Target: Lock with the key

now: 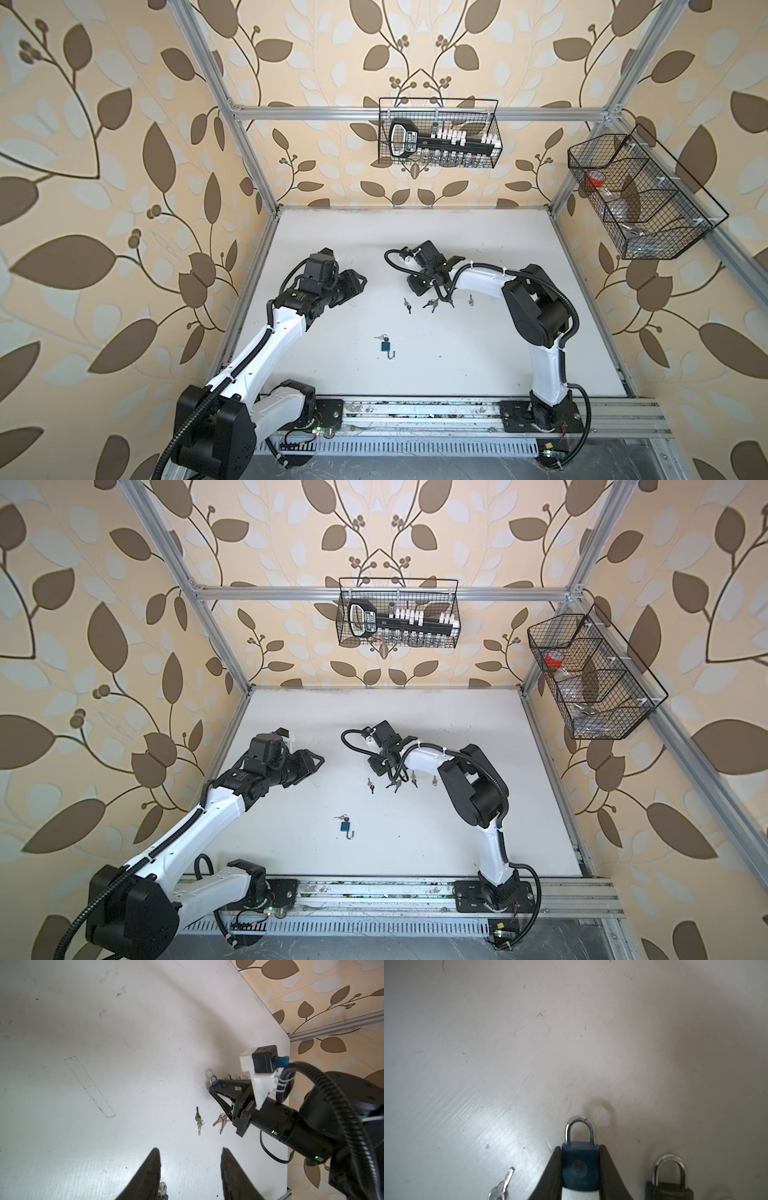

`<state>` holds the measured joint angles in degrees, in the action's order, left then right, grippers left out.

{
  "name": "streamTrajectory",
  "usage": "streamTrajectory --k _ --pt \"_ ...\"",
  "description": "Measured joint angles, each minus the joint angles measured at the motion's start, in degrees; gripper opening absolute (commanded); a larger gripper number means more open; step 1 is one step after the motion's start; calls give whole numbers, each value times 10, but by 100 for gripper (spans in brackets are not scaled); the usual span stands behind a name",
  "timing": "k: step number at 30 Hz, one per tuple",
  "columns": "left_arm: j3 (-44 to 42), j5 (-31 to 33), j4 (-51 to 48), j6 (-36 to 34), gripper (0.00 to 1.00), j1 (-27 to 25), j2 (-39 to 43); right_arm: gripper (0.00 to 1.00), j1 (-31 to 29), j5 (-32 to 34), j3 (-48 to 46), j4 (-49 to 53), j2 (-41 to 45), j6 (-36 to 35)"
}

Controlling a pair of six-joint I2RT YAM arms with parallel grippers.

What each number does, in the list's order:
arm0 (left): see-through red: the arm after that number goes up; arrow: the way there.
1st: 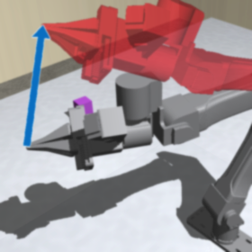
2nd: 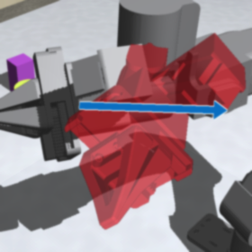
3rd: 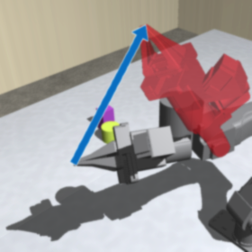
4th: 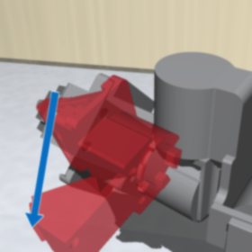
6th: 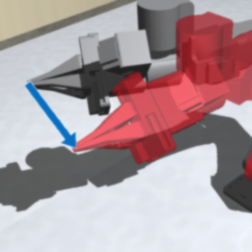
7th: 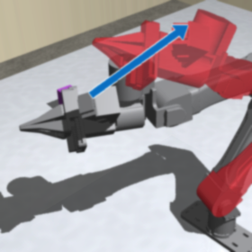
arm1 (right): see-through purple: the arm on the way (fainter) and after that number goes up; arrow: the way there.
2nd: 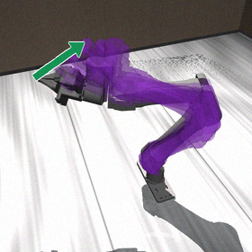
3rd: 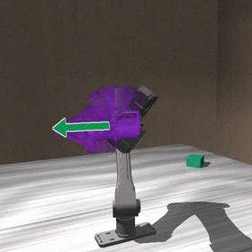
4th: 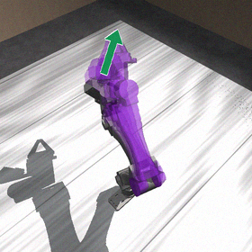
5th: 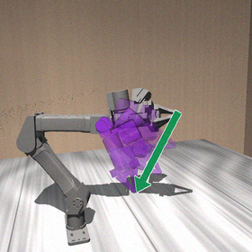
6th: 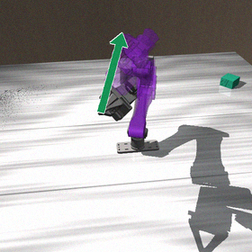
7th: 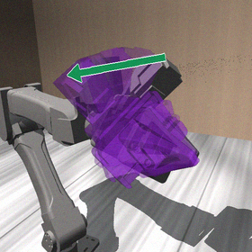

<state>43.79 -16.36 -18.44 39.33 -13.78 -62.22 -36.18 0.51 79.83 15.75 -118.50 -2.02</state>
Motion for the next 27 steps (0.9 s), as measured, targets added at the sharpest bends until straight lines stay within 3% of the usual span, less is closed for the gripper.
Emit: streamTrajectory --k 6,21,27 --pt "-1 1 -5 0 47 0 5 14 0 3 15 15 -13 -4" --pt "-1 1 -14 -16 53 0 5 39 3 6 28 26 -24 -7" --pt "2 -1 -36 -49 55 0 5 42 4 6 28 24 -22 -5"
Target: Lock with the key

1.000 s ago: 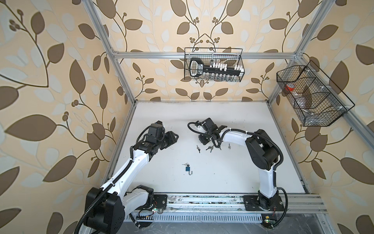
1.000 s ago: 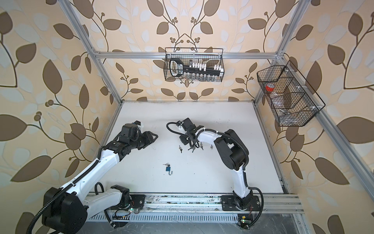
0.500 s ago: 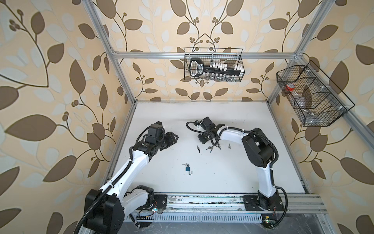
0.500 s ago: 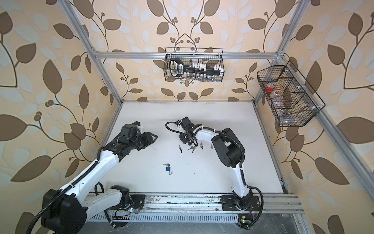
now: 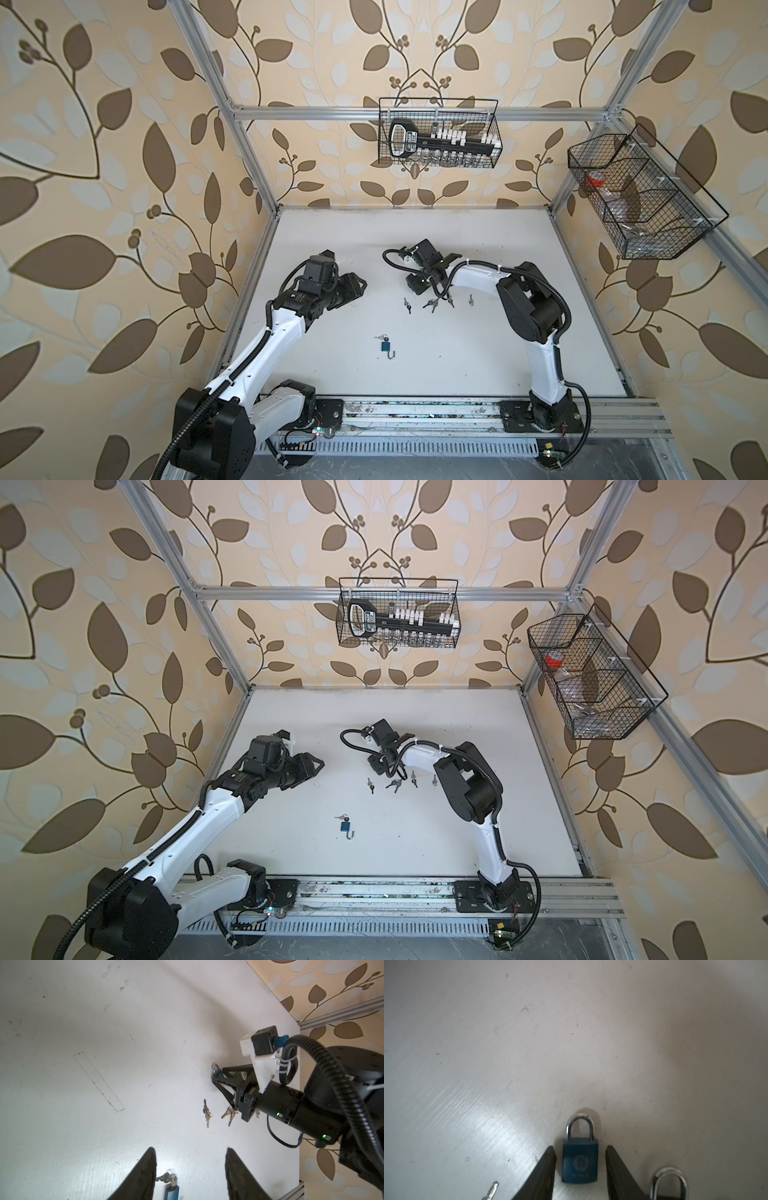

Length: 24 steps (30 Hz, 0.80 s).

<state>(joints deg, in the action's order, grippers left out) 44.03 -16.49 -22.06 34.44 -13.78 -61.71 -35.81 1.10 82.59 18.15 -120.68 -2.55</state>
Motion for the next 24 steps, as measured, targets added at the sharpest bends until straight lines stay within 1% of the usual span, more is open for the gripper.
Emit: streamTrajectory --k 3,8,10,12,16,18,20,24 --pt "2 -4 -5 -14 57 0 2 43 0 -2 -25 -21 30 11" --pt "-2 -13 -4 -25 59 -10 34 43 -15 -5 -137 -76 158 73" --pt "-8 -13 -5 -26 60 -13 53 43 -49 5 -174 -94 205 107" --pt "-16 -10 -7 -25 62 -16 68 42 -93 13 -196 -103 230 137" --pt "-33 12 -24 -12 65 -15 92 42 -177 15 -231 -104 244 183" --pt "-42 22 -33 0 66 -9 108 42 -203 16 -238 -94 243 195" --pt "-52 25 -41 10 66 8 129 42 -224 20 -238 -85 238 199" --pt "-65 30 -56 35 68 70 172 44 -254 32 -217 -67 196 198"
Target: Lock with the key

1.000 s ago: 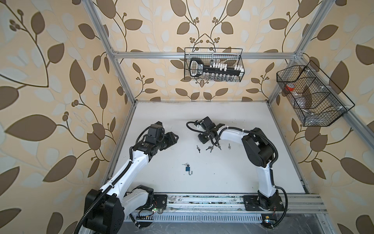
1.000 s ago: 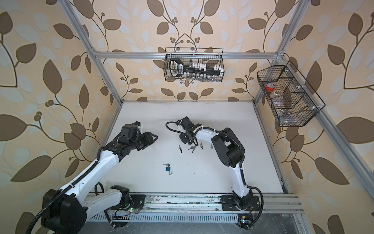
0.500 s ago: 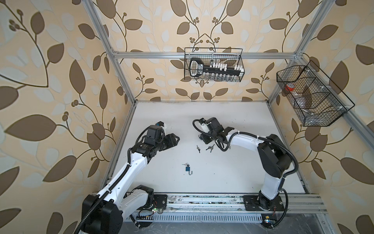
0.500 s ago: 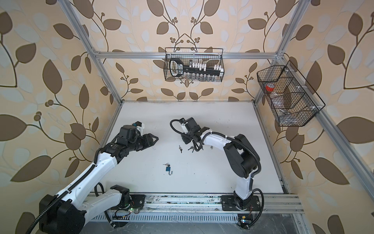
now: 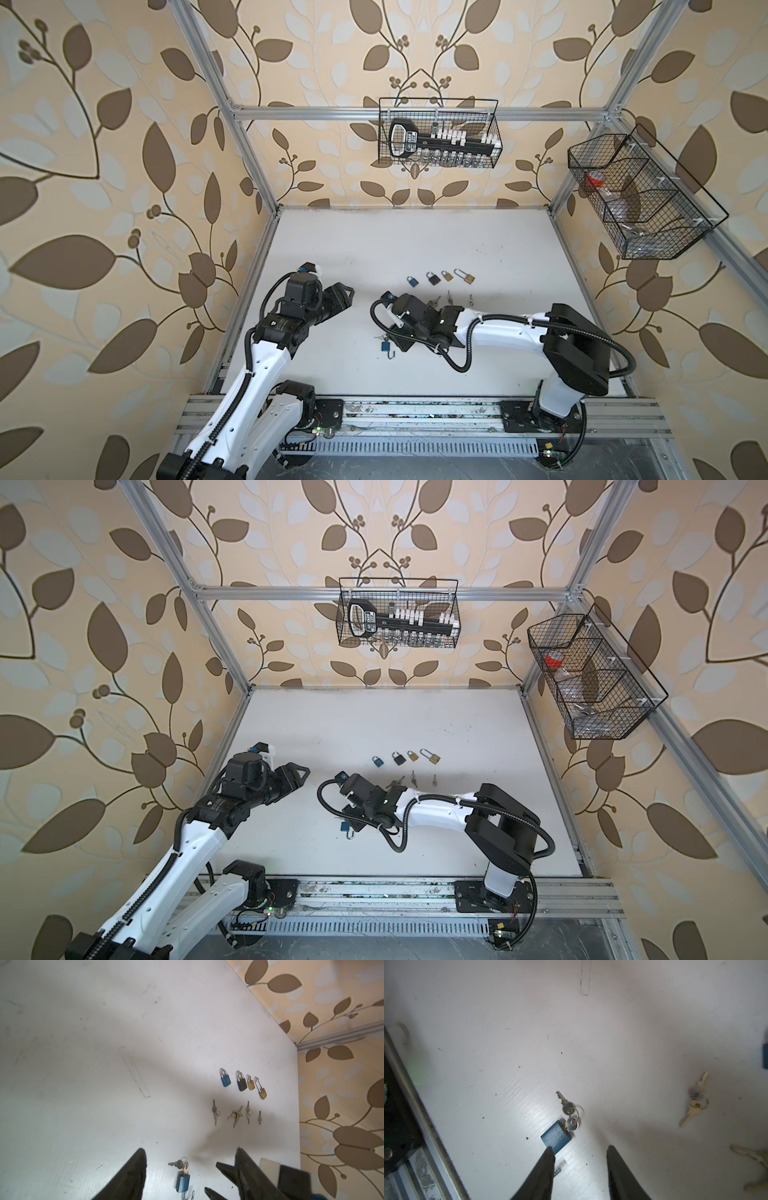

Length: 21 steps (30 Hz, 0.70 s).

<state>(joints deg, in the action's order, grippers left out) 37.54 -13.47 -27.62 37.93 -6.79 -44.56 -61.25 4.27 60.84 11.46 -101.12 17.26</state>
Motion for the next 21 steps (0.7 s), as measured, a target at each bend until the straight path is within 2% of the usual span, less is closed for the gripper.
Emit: streamTrajectory --k 6,9,21 --pt "-16 -27 -17 27 68 118 31 46 -10 19 62 28 -78 -6" --pt "-22 -42 -19 33 68 155 31 47 -10 32 90 40 -100 -8" --pt "-22 -74 -16 41 67 159 14 49 -13 54 134 84 -138 -26"
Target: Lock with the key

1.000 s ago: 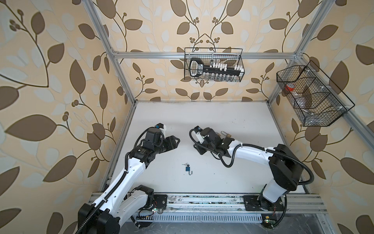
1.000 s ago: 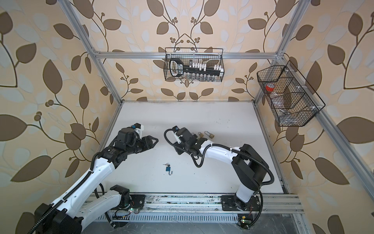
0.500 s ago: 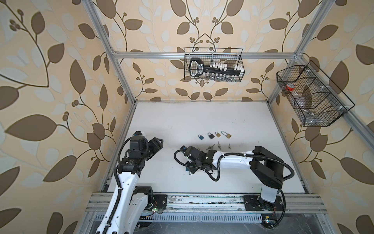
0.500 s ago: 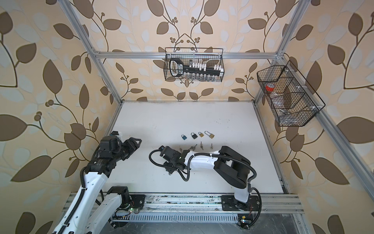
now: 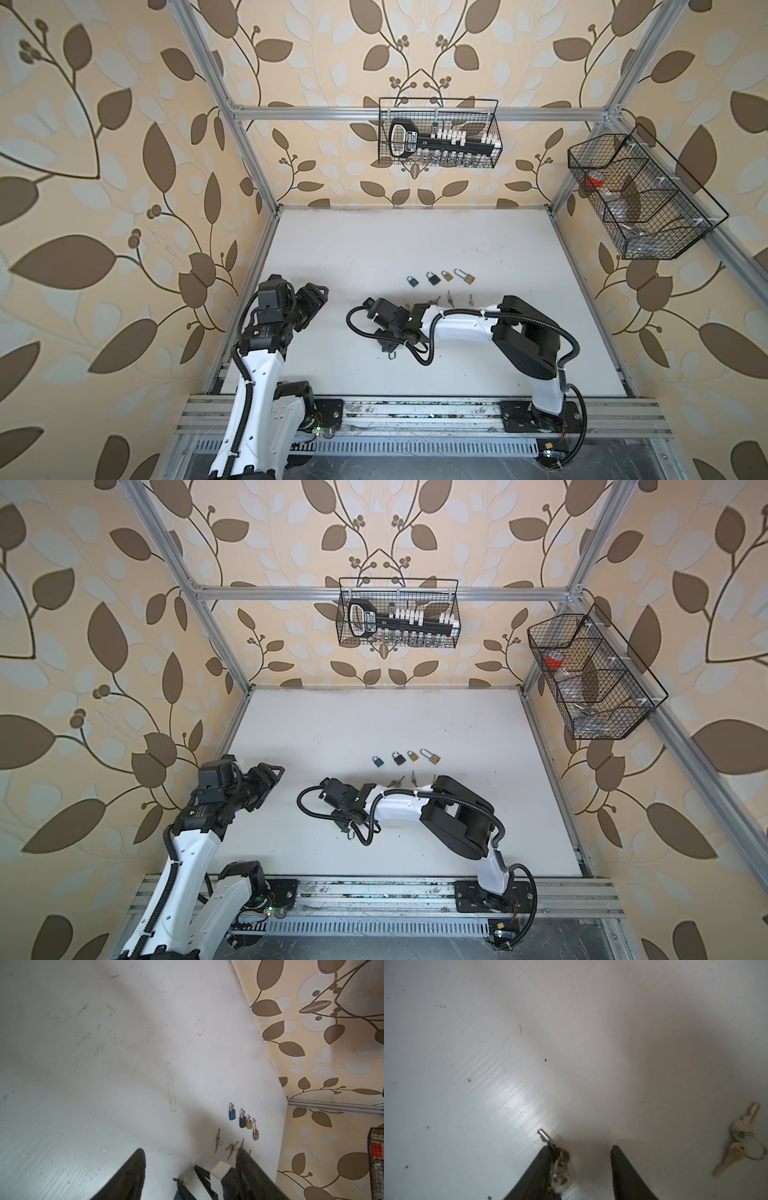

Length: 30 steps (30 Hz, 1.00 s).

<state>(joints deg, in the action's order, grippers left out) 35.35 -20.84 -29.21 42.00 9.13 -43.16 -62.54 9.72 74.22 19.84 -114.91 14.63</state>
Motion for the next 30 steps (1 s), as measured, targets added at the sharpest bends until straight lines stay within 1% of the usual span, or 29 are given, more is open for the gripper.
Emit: streamTrajectory --k 6,15,17,26,30 --pt "0 -4 5 -6 68 0 -4 49 -2 12 9 10 -5 -6" --pt "0 -47 44 -29 65 -4 -48 50 -2 32 0 11 0 -3" --pt "0 -47 51 -31 65 -14 -56 50 -1 35 -11 11 9 2" --pt "2 -25 71 -35 64 -114 -85 50 0 38 -85 5 63 23" --pt "6 -10 80 -35 64 -144 -95 51 0 33 -116 0 86 25"
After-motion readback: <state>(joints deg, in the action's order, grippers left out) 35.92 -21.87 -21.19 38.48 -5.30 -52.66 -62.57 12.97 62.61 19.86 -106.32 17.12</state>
